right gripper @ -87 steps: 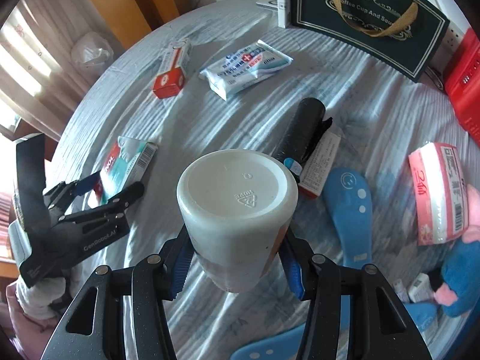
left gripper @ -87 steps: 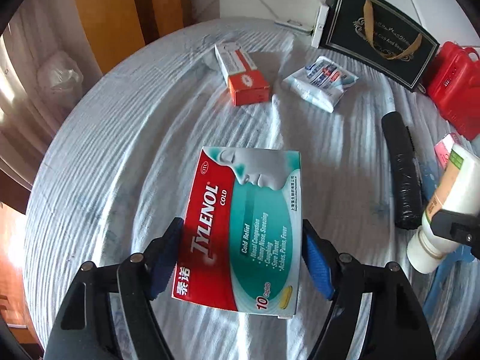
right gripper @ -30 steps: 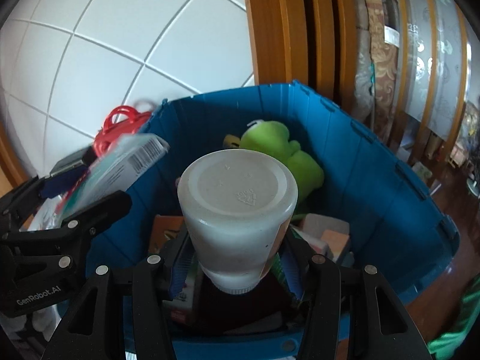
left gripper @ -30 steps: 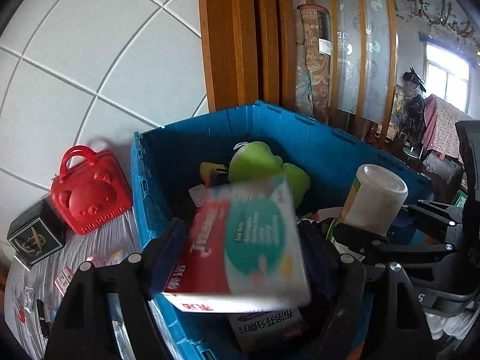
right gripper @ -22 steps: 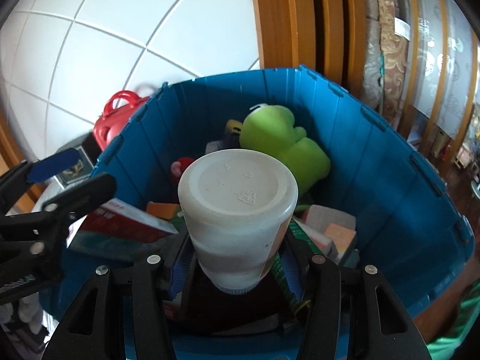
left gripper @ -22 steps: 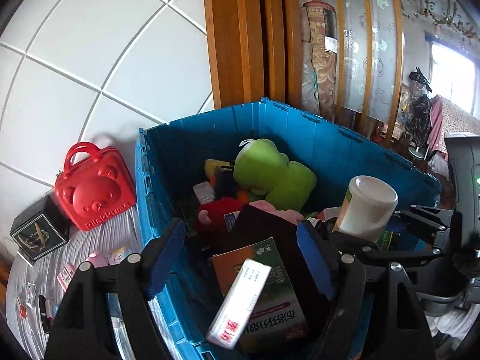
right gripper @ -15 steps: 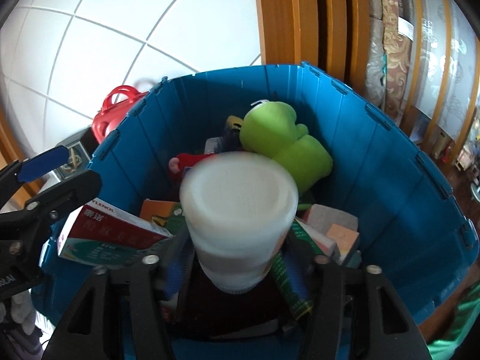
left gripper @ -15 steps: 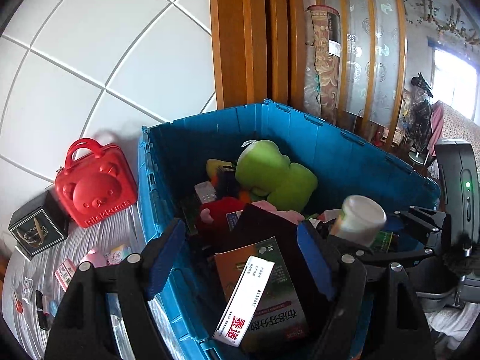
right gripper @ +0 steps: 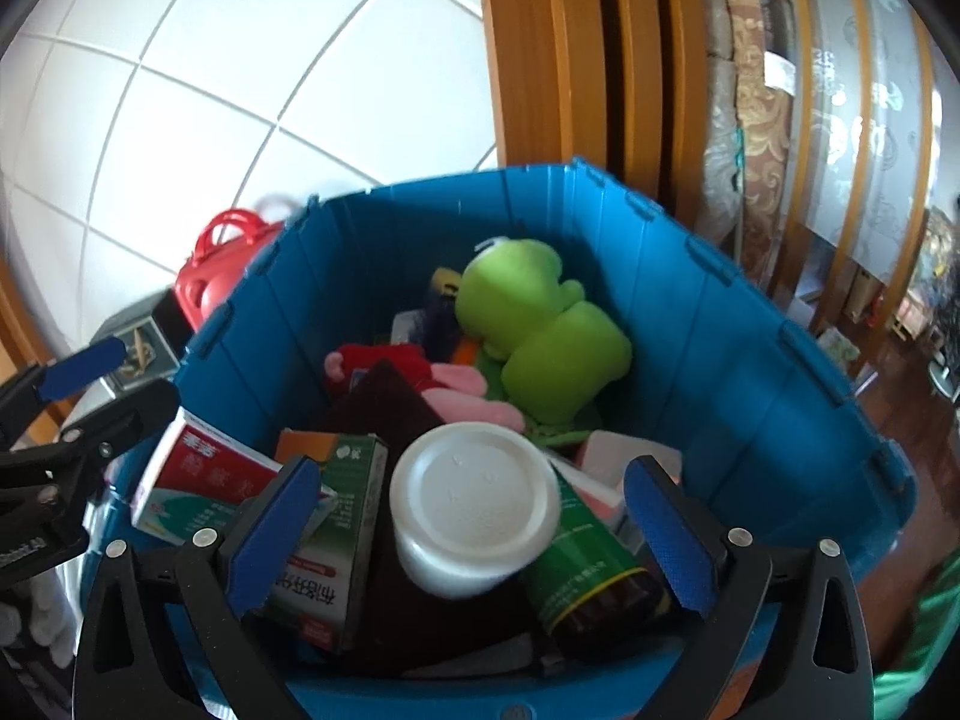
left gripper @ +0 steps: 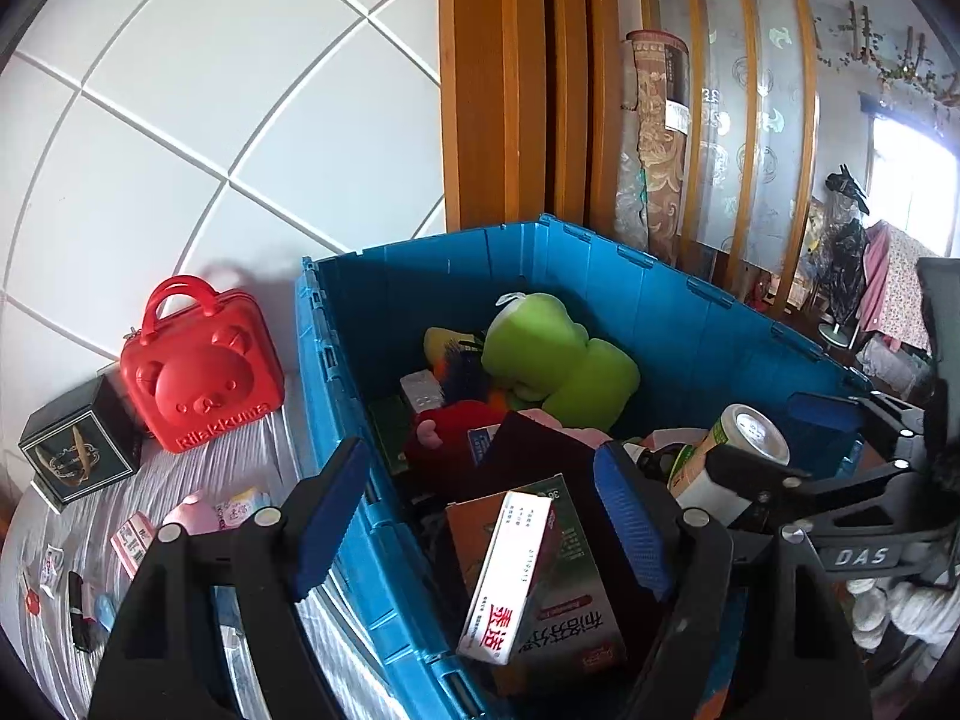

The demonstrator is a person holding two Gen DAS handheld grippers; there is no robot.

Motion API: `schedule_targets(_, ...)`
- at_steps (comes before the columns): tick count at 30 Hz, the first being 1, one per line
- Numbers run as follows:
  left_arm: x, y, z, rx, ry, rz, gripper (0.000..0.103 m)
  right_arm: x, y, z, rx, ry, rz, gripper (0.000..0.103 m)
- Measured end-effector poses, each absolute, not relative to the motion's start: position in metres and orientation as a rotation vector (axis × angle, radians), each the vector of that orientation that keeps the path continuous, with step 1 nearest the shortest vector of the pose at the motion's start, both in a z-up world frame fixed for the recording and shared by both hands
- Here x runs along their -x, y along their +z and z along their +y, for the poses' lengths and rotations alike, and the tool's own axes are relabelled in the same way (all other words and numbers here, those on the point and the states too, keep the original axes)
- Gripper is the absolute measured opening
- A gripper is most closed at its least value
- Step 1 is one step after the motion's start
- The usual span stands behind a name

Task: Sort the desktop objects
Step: 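Carry the Tylenol box and white pill bottle into the blue bin and release both, then withdraw both tools from the bin back over the bed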

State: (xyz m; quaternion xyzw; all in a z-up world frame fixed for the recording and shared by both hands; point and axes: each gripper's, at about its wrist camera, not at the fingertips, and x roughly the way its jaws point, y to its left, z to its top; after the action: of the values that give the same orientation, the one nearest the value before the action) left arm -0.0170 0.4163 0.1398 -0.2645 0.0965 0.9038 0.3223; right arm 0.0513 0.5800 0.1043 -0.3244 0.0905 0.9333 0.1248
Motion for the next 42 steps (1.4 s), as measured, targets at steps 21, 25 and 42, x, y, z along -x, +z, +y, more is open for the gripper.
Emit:
schedule_targets(21,0.048,0.127,0.23,0.733,2.617,0.024,0.077,-0.007,0.143,0.412,0.841,3.012,0.081,0.103)
schedule_targets(25,0.066,0.111,0.166,0.802,2.674,-0.045,0.077,0.018,0.135,0.358,0.911,3.062,0.092,0.103)
schedule_targets(42,0.144,-0.006,-0.169,1.295,2.98,-0.291,0.077,0.187,0.037,0.057,1.48,3.123,0.002,0.103)
